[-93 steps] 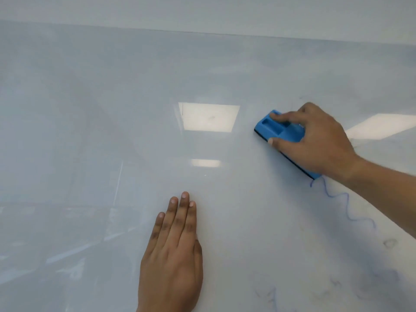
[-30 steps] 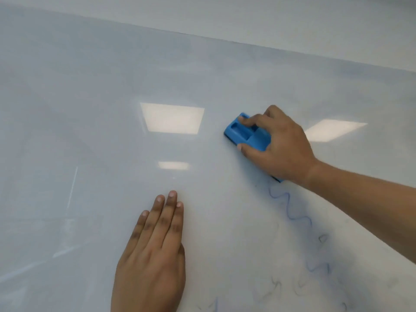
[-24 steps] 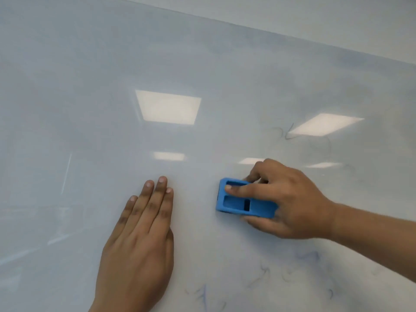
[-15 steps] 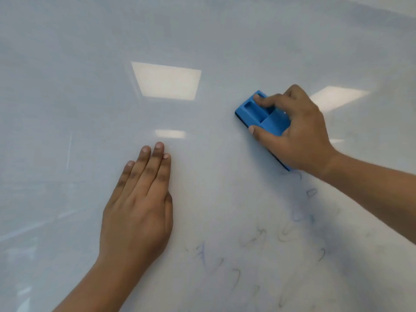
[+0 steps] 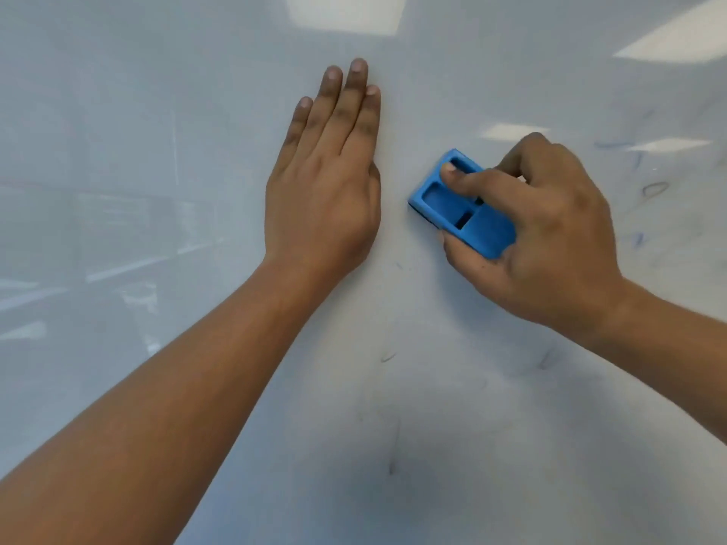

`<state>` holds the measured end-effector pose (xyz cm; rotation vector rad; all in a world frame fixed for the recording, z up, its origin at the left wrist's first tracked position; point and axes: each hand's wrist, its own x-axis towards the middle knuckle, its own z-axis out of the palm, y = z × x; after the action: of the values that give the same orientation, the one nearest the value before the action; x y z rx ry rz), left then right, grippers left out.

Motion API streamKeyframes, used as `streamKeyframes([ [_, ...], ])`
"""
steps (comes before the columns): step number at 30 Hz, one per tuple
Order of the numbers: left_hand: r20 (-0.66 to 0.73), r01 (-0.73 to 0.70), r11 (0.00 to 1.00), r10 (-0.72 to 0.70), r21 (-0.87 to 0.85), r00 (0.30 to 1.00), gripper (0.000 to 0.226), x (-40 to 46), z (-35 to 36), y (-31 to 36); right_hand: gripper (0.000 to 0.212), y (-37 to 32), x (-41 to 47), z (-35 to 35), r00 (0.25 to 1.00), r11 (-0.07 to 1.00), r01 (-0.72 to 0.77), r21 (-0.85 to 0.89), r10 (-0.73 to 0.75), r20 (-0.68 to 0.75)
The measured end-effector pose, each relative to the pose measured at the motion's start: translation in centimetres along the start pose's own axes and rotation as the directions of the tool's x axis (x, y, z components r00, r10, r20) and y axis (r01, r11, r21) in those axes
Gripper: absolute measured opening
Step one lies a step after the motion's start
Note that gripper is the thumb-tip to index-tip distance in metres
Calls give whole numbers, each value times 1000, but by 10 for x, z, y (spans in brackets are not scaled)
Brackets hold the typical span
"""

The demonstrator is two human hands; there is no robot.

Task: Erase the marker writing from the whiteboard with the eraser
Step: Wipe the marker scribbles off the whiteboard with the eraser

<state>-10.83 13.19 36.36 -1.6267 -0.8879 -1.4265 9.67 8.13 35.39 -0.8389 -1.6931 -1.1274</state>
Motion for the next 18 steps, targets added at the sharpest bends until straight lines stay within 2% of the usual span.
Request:
streamKeyframes([
  [2,-4,-5,1000,5,-4,1000,58,-1,0,0,48,-10,-17,10,999,999,46,14,-46,11],
  [4,4,-2,1000,2,3,1000,58,-13,0,0,45,-24,-59,15,973,979,191,69,-198,121],
  [7,34,-7,999,6,31,999,58,-44,-4,0,35,-46,-123,14,840,904,391,174,-428,334],
  [9,39,-4,1000,3,24,999,57,-59,-4,0,34,-50,-134,11,788,877,446,179,-479,387],
  [10,28,0,1000,-1,27,1000,57,-62,-4,0,37,-47,-126,11,812,886,436,159,-464,354],
  [11,18,-1,1000,1,30,1000,58,-62,-4,0,40,-42,-110,11,869,915,387,115,-404,286],
  [13,15,-7,999,7,31,1000,58,-62,-3,-2,45,-27,-66,10,983,986,166,13,-166,79],
  [15,10,-18,999,18,37,1000,57,-61,-2,-2,48,-21,-34,12,999,1000,-25,-5,25,-25],
  [16,3,-23,999,23,41,1000,56,-61,-1,-3,48,-27,-34,18,998,999,-44,3,44,-35],
  [18,-9,-15,999,15,35,1000,55,-62,0,-4,46,-48,-66,33,996,995,83,61,-84,18],
])
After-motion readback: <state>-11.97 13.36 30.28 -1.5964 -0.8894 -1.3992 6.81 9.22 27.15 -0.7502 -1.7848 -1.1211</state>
